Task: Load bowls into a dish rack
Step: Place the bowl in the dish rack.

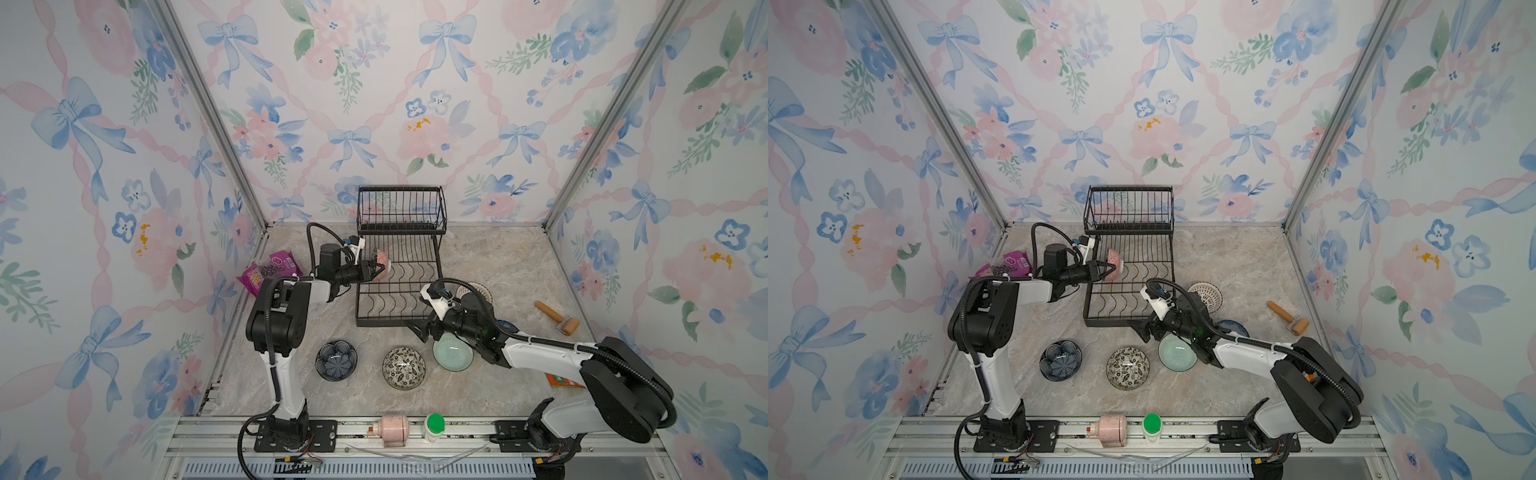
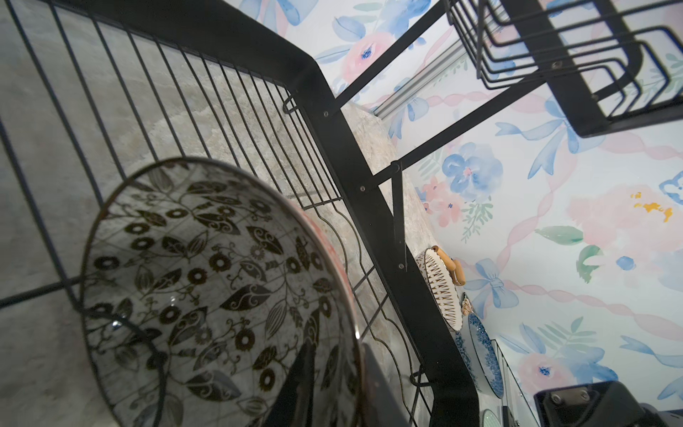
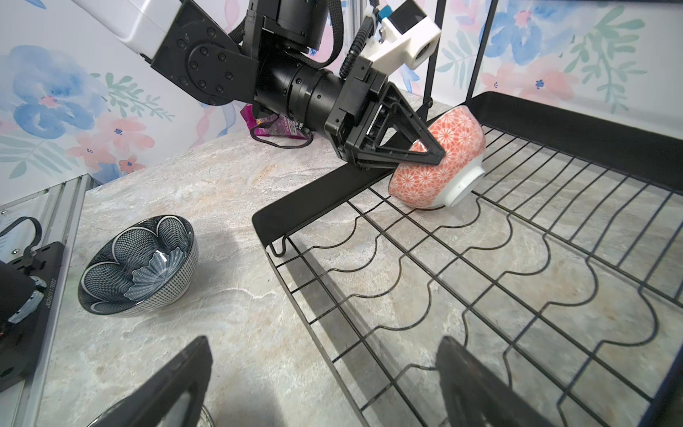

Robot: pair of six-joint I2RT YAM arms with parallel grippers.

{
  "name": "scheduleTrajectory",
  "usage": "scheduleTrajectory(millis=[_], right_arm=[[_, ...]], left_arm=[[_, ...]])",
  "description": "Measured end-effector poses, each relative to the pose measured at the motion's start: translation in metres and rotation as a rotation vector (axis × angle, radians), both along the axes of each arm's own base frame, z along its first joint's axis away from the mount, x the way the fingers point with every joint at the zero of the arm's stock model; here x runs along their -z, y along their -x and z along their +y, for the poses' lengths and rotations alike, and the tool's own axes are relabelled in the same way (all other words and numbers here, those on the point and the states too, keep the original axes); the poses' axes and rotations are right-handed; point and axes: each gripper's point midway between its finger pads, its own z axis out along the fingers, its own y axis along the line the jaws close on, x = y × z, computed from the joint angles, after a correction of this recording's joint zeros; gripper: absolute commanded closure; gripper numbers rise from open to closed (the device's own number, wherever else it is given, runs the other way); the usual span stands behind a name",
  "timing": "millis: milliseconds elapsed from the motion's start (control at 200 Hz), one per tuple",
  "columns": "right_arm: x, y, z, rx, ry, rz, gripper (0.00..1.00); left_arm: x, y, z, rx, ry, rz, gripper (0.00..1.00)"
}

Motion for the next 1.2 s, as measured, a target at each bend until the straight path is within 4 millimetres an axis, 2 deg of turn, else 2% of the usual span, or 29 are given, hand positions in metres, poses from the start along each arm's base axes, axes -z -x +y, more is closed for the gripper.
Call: scheduleTrajectory(millis=[770,1045,1200], right_arm=[[-0.003,-0.001,0.002,-0.002,-0.003,-0.004,0.04],[-0.003,-0.001,0.002,-0.002,-0.002,-0.002,0.04],[-0.002,-0.001,0.002,-0.002,0.001,0.001,0.04]], left_arm=[[0.001,0.007,0.009,-0.046,-0.042,0.028,0.69],[-0.016,0.008,0.012,-0.073,-0.050,-0.007,0.70],[-0.016,0.007,0.015,-0.082,-0.055,-0.003,0.70]])
